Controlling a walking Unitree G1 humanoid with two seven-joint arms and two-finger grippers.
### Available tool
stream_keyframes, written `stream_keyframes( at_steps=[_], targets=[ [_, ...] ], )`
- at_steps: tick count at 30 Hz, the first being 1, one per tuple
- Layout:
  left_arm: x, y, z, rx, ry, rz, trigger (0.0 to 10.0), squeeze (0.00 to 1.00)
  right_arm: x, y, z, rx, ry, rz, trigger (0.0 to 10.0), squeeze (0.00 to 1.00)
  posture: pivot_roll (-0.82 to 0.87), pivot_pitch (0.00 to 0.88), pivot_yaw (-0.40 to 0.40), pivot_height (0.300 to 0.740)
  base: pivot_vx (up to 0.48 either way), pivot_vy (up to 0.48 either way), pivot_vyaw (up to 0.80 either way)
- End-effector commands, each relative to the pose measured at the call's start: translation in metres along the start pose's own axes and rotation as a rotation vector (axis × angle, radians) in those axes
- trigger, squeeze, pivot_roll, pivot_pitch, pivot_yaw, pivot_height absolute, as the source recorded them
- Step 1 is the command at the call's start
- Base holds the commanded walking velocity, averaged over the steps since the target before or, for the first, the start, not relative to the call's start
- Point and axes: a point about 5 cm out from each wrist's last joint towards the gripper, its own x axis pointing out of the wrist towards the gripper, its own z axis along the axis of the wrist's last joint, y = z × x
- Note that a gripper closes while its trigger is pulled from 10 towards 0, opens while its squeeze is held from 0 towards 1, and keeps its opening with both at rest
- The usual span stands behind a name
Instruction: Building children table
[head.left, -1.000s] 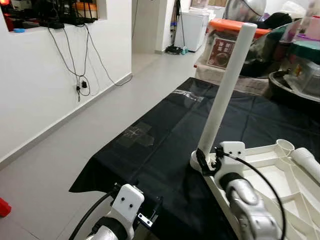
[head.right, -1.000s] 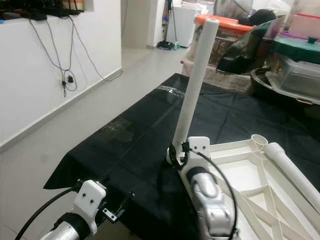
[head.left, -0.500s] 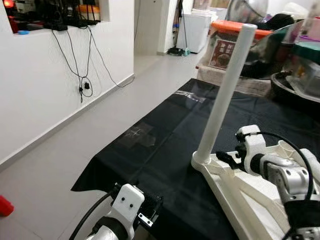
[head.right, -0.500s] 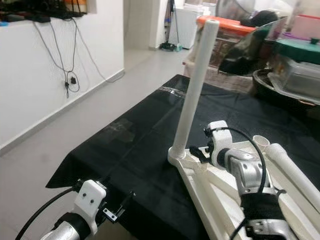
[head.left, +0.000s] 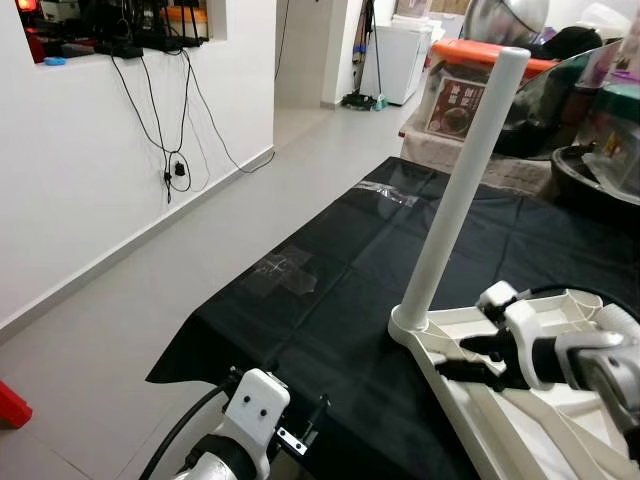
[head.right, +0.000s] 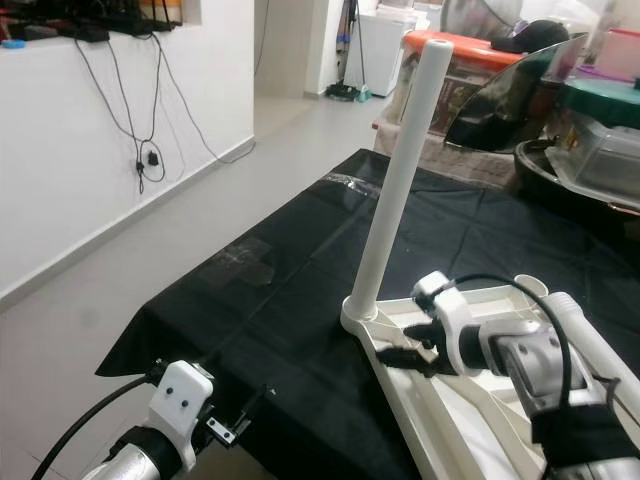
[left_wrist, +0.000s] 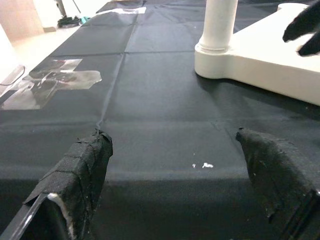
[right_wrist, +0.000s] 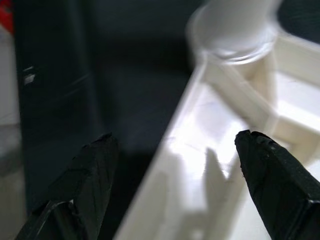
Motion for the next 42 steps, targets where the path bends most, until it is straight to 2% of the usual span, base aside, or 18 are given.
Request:
stream_keyframes(
  at_steps=[1,4,10,11,14,18,21,22,26,29,32,38,41,42],
  targets=[
    [0.0,-0.001,-0.001,-0.003,0.006,-0.003,10.0,0.0,0.001,0.008,-0.001,-0.016,0.021,0.058,10.0,0.0,0.18,0.0,-0.113,0.74,0.0,0.0,0.0],
    [0.0,-0.001,-0.001,-0.005,0.005,-0.003,10.0,0.0,0.003,0.015,-0.004,-0.044,0.064,0.099,10.0,0.0,0.18,0.0,-0.114,0.74,0.0,0.0,0.0],
    [0.0,-0.002,-0.001,-0.006,0.006,-0.003,10.0,0.0,0.003,0.017,-0.007,-0.067,0.098,0.123,10.0,0.0,0.18,0.0,-0.116,0.74,0.0,0.0,0.0],
    [0.0,-0.002,-0.001,-0.007,0.005,-0.003,10.0,0.0,0.008,0.015,-0.021,-0.079,0.171,0.089,10.0,0.0,0.18,0.0,-0.118,0.74,0.0,0.0,0.0],
    [0.0,-0.002,-0.001,-0.007,0.004,-0.003,10.0,0.0,0.011,0.013,-0.026,-0.079,0.2,0.058,10.0,0.0,0.18,0.0,-0.119,0.74,0.0,0.0,0.0],
    [0.0,-0.003,-0.001,-0.008,0.002,-0.004,10.0,0.0,0.016,0.004,-0.039,-0.075,0.275,-0.053,10.0,0.0,0.18,0.0,-0.12,0.74,0.0,0.0,0.0],
    [-0.001,-0.003,-0.001,-0.008,0.002,-0.004,10.0,0.0,0.017,0.002,-0.043,-0.083,0.298,-0.077,10.0,0.0,0.18,0.0,-0.118,0.74,0.0,0.0,0.0],
    [-0.001,-0.003,-0.001,-0.009,0.002,-0.004,10.0,0.0,0.017,0.002,-0.044,-0.1,0.307,-0.085,0.0,0.0,0.18,0.0,-0.118,0.74,0.0,0.0,0.0],
    [-0.001,-0.003,-0.001,-0.01,0.003,-0.004,10.0,0.0,0.017,0.002,-0.045,-0.128,0.317,-0.078,0.0,0.0,0.18,0.0,-0.12,0.74,0.0,0.0,0.0],
    [-0.001,-0.003,-0.001,-0.01,0.003,-0.005,10.0,0.0,0.018,0.003,-0.044,-0.209,0.339,-0.063,0.0,0.0,0.18,0.0,-0.12,0.74,0.0,0.0,0.0],
    [-0.001,-0.003,-0.001,-0.01,0.003,-0.005,10.0,0.0,0.019,0.003,-0.042,-0.225,0.339,-0.06,0.0,0.0,0.18,0.0,-0.12,0.74,0.0,0.0,0.0],
    [0.0,-0.002,-0.001,-0.009,0.003,-0.004,10.0,0.0,0.022,0.002,-0.03,-0.279,0.296,-0.054,0.0,0.0,0.18,0.0,-0.121,0.74,0.0,0.0,0.0],
    [0.0,-0.002,-0.001,-0.008,0.003,-0.003,10.0,0.0,0.027,0.0,-0.01,-0.362,0.243,-0.052,0.0,0.0,0.18,0.0,-0.12,0.74,0.0,0.0,0.0],
    [0.0,-0.002,-0.001,-0.008,0.003,-0.003,10.0,0.0,0.027,0.0,-0.01,-0.362,0.243,-0.052,0.0,0.0,0.18,0.0,-0.12,0.74,0.0,0.0,0.0]
  ],
)
